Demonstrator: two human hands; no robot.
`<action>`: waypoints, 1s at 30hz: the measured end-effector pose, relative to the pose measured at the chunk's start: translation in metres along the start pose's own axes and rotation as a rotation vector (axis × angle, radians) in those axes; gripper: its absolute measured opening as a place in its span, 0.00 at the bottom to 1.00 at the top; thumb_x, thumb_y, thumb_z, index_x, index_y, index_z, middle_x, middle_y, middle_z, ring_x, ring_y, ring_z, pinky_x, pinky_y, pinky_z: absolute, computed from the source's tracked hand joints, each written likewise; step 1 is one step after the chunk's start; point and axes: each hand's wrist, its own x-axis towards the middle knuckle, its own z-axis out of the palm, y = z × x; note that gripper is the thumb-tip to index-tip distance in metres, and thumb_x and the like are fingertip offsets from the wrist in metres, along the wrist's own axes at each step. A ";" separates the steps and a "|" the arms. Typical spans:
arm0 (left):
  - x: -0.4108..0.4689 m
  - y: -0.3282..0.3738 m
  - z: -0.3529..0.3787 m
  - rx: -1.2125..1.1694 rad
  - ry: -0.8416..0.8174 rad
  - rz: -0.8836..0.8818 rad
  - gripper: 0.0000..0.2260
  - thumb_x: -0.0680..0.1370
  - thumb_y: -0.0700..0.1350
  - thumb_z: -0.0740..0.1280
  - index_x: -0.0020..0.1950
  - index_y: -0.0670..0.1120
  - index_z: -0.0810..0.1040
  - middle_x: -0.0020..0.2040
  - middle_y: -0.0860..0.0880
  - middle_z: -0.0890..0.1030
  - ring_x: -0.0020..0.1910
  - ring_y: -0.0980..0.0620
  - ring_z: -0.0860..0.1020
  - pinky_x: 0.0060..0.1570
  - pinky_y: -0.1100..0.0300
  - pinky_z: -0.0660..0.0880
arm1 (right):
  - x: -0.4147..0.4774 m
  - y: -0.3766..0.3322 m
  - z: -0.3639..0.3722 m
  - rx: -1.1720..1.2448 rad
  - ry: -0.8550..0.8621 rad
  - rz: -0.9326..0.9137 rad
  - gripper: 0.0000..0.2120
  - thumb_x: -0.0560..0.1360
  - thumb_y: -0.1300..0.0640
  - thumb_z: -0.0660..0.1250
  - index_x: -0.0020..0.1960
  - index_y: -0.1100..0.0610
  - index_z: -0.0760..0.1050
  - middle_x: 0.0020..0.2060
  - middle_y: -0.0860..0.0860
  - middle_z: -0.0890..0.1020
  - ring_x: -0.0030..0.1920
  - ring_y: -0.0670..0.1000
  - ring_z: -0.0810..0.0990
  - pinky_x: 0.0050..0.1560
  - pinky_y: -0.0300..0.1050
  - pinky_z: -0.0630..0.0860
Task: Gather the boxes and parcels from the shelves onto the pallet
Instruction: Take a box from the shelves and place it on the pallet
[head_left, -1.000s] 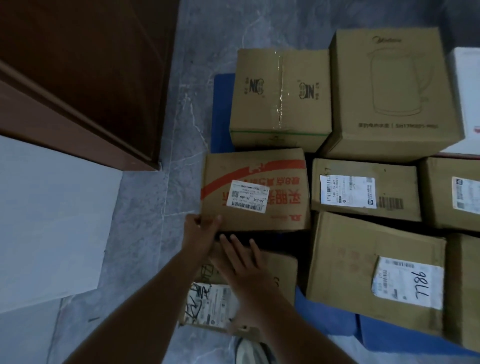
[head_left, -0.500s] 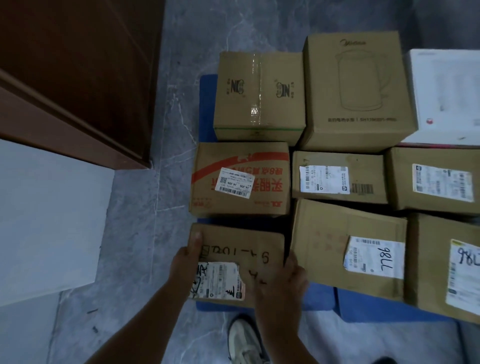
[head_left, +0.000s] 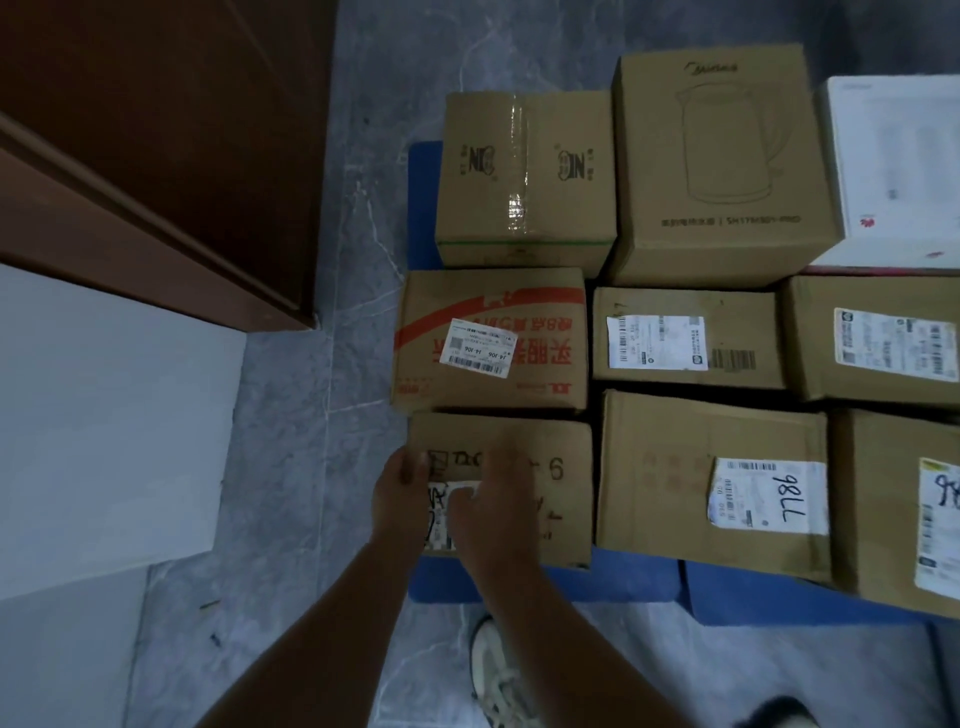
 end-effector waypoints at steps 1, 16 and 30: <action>-0.001 0.005 0.002 0.043 0.029 0.025 0.12 0.82 0.46 0.59 0.64 0.45 0.75 0.54 0.45 0.81 0.46 0.51 0.79 0.43 0.59 0.74 | 0.002 0.000 -0.001 -0.095 -0.043 -0.066 0.25 0.74 0.56 0.63 0.71 0.55 0.64 0.69 0.56 0.66 0.69 0.57 0.66 0.69 0.50 0.66; -0.214 0.364 -0.063 0.542 -0.119 0.854 0.19 0.82 0.44 0.57 0.73 0.41 0.65 0.70 0.42 0.71 0.68 0.44 0.69 0.68 0.51 0.63 | -0.050 -0.147 -0.374 -0.520 0.212 -0.304 0.30 0.77 0.55 0.61 0.77 0.56 0.56 0.78 0.51 0.55 0.78 0.49 0.49 0.76 0.51 0.48; -0.632 0.593 -0.156 0.638 -0.199 1.718 0.33 0.77 0.57 0.65 0.78 0.50 0.57 0.79 0.49 0.57 0.76 0.48 0.56 0.74 0.50 0.52 | -0.432 -0.172 -0.748 -0.572 0.913 -0.181 0.32 0.76 0.47 0.64 0.76 0.54 0.58 0.75 0.52 0.62 0.77 0.52 0.54 0.74 0.51 0.54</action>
